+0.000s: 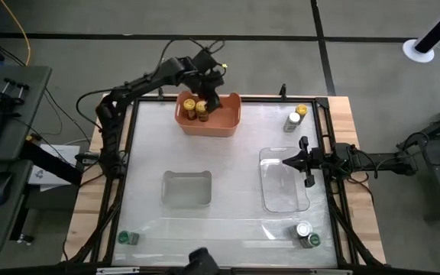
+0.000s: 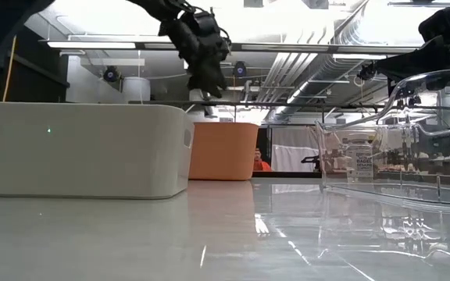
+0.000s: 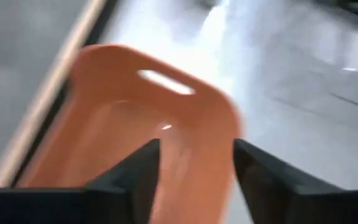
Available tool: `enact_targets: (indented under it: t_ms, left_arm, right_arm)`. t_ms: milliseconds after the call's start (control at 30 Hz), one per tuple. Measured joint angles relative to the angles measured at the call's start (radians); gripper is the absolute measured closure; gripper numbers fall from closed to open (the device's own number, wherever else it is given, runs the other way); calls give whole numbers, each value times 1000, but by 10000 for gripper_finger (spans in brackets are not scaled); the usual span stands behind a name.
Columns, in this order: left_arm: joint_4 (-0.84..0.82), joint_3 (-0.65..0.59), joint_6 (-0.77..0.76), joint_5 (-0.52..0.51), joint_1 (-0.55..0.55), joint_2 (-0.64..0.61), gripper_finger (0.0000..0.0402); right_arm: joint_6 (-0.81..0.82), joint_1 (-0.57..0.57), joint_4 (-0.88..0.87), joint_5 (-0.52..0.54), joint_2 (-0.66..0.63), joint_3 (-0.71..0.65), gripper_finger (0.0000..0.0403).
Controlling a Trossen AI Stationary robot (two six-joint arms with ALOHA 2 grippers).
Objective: Sort spices by type
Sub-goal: Put the yellow seasoning bottle into the orange bin
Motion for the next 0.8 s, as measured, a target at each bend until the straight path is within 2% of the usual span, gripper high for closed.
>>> enact_targets:
  t_ms: [167, 200, 367, 467, 567, 667, 733, 800]
  left_arm:
    - [221, -256, -7, 197, -35, -166, 369]
    - [293, -325, -22, 230, -45, -216, 385]
    - [696, -661, -155, 297, -94, -484, 397]
    - [951, -806, -327, 328, -102, -637, 398]
    - [1183, -901, -492, 289, -104, -760, 400]
    - [1332, -944, -573, 156, -105, -841, 401]
    - [1370, -946, -583, 64, -105, -870, 401]
    - [1397, -946, -592, -10, -104, -884, 401]
  right_arm:
    - [0, 0, 0, 0, 0, 0, 402]
    - [0, 0, 0, 0, 0, 0, 402]
    - [0, 0, 0, 0, 0, 0, 402]
    - [0, 0, 0, 0, 0, 0, 402]
    - [-8, 0, 0, 0, 0, 0, 402]
    - [-34, 0, 2, 5, 0, 0, 402]
    - [-53, 0, 56, 67, 1, 0, 402]
    - [32, -1, 218, 149, 1, 0, 402]
